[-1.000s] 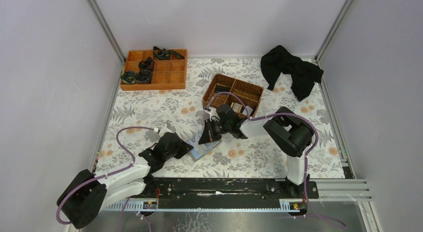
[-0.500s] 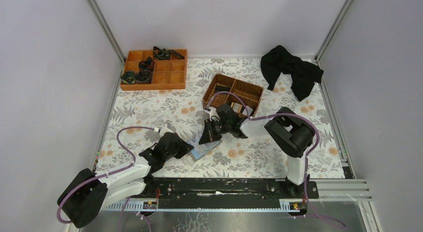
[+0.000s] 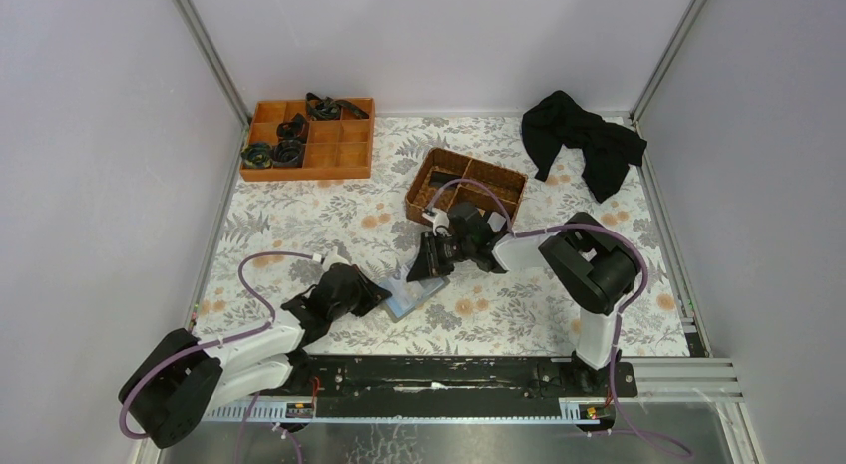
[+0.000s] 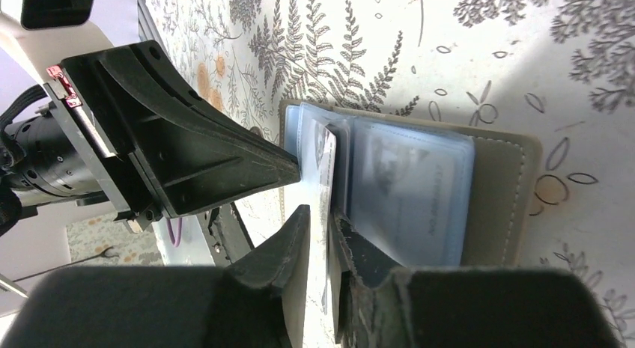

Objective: Take the credit cards out of the card holder

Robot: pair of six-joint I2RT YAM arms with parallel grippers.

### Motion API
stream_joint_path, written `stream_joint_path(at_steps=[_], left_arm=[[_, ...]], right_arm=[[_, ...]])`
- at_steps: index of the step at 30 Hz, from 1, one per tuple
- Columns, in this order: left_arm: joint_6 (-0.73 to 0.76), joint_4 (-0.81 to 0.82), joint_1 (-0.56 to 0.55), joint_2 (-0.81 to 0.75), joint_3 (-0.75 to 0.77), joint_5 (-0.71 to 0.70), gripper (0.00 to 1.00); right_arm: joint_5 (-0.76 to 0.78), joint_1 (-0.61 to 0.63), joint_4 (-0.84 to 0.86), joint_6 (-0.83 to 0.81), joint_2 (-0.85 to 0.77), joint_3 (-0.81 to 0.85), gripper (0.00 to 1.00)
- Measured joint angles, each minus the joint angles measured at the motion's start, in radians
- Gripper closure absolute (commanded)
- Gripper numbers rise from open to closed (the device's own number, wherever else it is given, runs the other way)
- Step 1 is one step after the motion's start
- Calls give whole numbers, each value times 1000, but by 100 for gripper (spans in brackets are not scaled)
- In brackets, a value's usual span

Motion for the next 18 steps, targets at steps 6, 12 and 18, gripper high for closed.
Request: stream_joint_path(at_steps=[6, 12, 18], left_arm=[[-2, 23, 2, 12, -3, 3, 100], [-4, 36, 5, 16, -9, 7, 100], [-4, 39, 5, 11, -11, 8, 100]], right_arm=[[0, -26, 2, -2, -13, -19, 94], [-6, -31, 3, -2, -15, -22, 100], [-3, -64, -2, -5, -77, -61, 100]])
